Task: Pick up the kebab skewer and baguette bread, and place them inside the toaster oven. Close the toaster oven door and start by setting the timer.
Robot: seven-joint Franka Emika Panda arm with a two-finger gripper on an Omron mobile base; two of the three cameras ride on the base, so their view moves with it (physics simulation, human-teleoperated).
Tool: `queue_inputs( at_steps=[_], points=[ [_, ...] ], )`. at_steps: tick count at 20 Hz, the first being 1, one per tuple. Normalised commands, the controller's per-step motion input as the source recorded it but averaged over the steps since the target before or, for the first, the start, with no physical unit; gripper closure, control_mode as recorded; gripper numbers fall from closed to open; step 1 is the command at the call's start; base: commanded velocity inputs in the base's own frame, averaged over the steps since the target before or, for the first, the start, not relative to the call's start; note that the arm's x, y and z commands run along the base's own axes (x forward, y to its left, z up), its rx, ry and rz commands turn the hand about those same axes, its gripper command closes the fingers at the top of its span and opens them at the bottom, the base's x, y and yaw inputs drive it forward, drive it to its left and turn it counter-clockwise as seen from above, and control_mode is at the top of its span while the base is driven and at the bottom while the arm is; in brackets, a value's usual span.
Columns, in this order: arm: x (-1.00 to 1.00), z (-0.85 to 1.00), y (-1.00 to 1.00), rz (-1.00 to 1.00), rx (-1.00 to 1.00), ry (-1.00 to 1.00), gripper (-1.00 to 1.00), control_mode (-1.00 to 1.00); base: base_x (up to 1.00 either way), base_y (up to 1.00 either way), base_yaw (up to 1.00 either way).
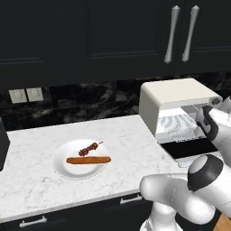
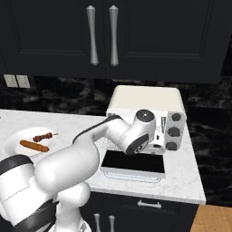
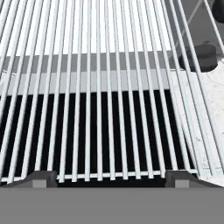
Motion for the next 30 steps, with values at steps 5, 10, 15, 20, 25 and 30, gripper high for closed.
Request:
queue_inputs(
  at_steps=[5, 10, 15, 20, 25, 30],
  points=[
    [-0.1, 0.0, 0.07, 0.0, 0.0, 0.05, -1.0, -1.0, 0.0, 0.0, 0.0],
    [-0.63, 0.48, 0.81, 0.1, -0.01, 0.0, -1.0, -1.0, 0.0, 0.0, 0.0],
    [-0.75, 0.38, 1.0, 0.22, -0.05, 0.0, -1.0, -1.0, 0.0, 0.0, 0.0],
    [-0.49, 0.0, 1.0, 0.4, -0.02, 0.0, -1.0, -1.0, 0.0, 0.0, 0.0],
    [0.0, 0.0, 1.0, 0.45, 0.0, 0.07, -1.0, -1.0, 0.0, 0.0, 0.0],
    [0.0, -0.01, 1.0, 0.35, -0.02, 0.01, -1.0, -1.0, 0.0, 0.0, 0.0]
  ],
)
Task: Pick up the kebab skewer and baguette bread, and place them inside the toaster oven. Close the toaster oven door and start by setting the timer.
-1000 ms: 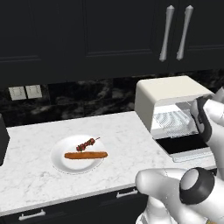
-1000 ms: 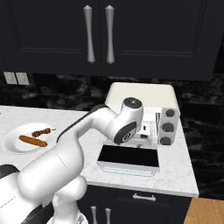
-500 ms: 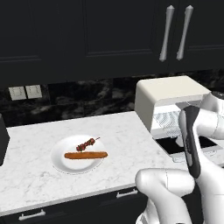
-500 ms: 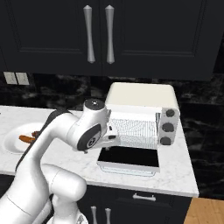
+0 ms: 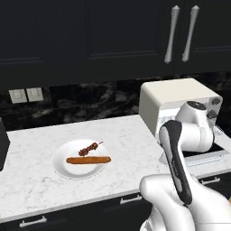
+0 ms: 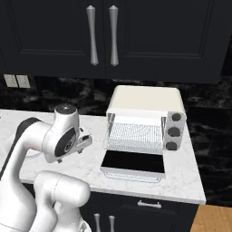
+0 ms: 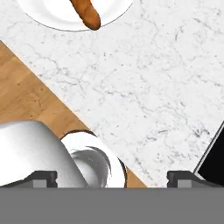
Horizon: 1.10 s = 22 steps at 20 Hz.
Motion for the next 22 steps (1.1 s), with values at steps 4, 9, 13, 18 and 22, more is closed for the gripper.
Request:
queue_inputs(
  at_steps=[4, 9, 13, 18, 22],
  points=[
    [0.07, 0.0, 1.0, 0.28, -0.02, 0.04, -1.0, -1.0, 0.0, 0.0, 0.0],
    [0.43, -0.22, 0.83, 0.09, -0.05, 0.0, -1.0, -1.0, 0.0, 0.0, 0.0],
    [0.7, -0.13, 0.58, 0.0, -0.01, 0.0, -1.0, -1.0, 0.0, 0.0, 0.0],
    [0.73, -0.07, 0.52, 0.03, -0.01, 0.01, -1.0, -1.0, 0.0, 0.0, 0.0],
    [0.29, -0.01, 0.84, 0.07, -0.06, 0.01, -1.0, -1.0, 0.0, 0.0, 0.0]
  ],
)
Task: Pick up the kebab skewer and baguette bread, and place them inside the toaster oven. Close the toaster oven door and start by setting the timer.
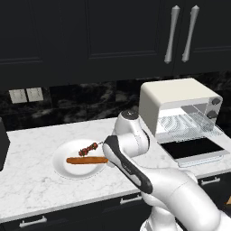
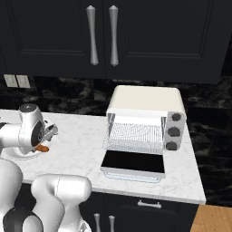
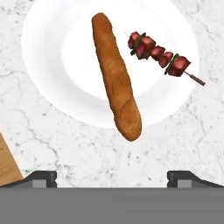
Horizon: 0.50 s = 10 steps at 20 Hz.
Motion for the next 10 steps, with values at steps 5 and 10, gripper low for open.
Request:
queue_inputs(
  at_steps=[5, 10],
  points=[
    [0.04, -0.01, 0.52, 0.11, -0.06, 0.03, -1.0, -1.0, 0.0, 0.0, 0.0],
    [0.02, 0.0, 0.32, 0.14, -0.05, 0.0, -1.0, -1.0, 0.0, 0.0, 0.0]
  ],
)
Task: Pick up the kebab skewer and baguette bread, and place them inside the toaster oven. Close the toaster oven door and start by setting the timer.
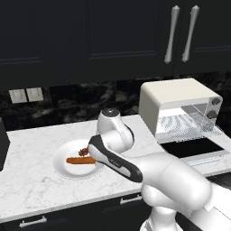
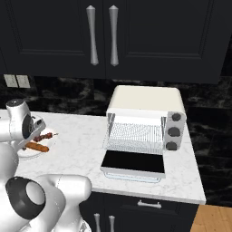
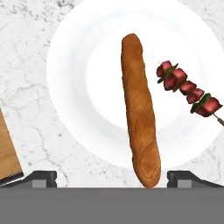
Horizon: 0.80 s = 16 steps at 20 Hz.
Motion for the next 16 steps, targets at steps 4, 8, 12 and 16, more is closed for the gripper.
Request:
queue_inputs(
  at_steps=[4, 8, 12, 16],
  points=[
    [0.08, 0.0, 0.37, 0.09, -0.03, 0.04, -1.0, -1.0, 0.0, 0.0, 0.0],
    [0.27, -0.04, 0.15, 0.04, 0.0, 0.05, -1.0, -1.0, 0.0, 0.0, 0.0],
    [0.3, -0.18, 0.0, 0.0, 0.0, 0.06, -1.0, -1.0, 0.0, 0.0, 0.0],
    [0.1, -0.38, 0.0, 0.0, 0.0, 0.07, -1.0, -1.0, 0.0, 0.0, 0.0]
  ],
)
